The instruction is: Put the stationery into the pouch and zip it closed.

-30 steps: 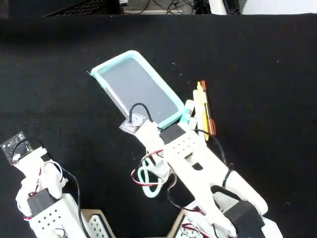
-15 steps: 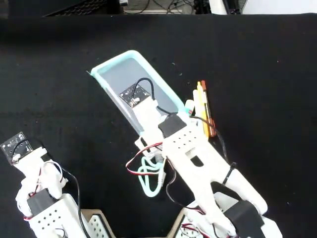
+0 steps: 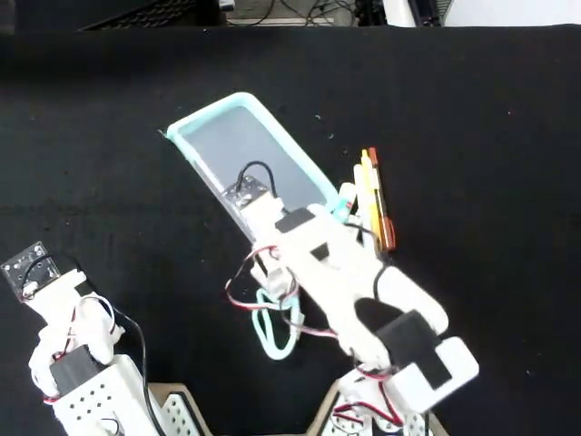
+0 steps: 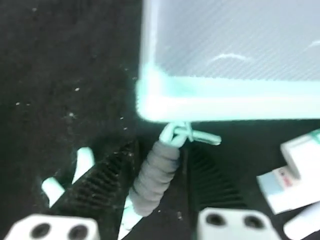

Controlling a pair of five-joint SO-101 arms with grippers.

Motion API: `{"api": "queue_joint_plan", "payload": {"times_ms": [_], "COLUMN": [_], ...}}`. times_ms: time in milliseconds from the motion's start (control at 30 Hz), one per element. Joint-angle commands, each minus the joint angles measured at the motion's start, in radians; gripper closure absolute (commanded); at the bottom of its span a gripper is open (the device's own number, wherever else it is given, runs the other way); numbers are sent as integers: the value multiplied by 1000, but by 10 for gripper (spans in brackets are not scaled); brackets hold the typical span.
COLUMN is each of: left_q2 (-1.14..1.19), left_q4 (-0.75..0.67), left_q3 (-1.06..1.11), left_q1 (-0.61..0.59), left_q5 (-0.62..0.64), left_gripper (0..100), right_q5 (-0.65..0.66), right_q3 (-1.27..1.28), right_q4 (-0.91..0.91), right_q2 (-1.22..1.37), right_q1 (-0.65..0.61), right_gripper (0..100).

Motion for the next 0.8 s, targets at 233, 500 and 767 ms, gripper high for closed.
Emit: {"api": "queue_joint_plan", "payload": {"times_ms": [233,500,767], "left_q2": [-2,0,-3], "left_q4": [-18,-11,-141], "left_q3": [16,16,-51], "left_q1": [-10,81,260], "left_q5": [3,2,-589], "left_gripper": [967,967,966], "right_q5": [149,155,304], "right_q3": [7,189,157], "right_q4": [44,120,147], "right_q2": [-104,-691,-1098], "right_q1": [161,163,163], "right_gripper": [985,986,986]}}
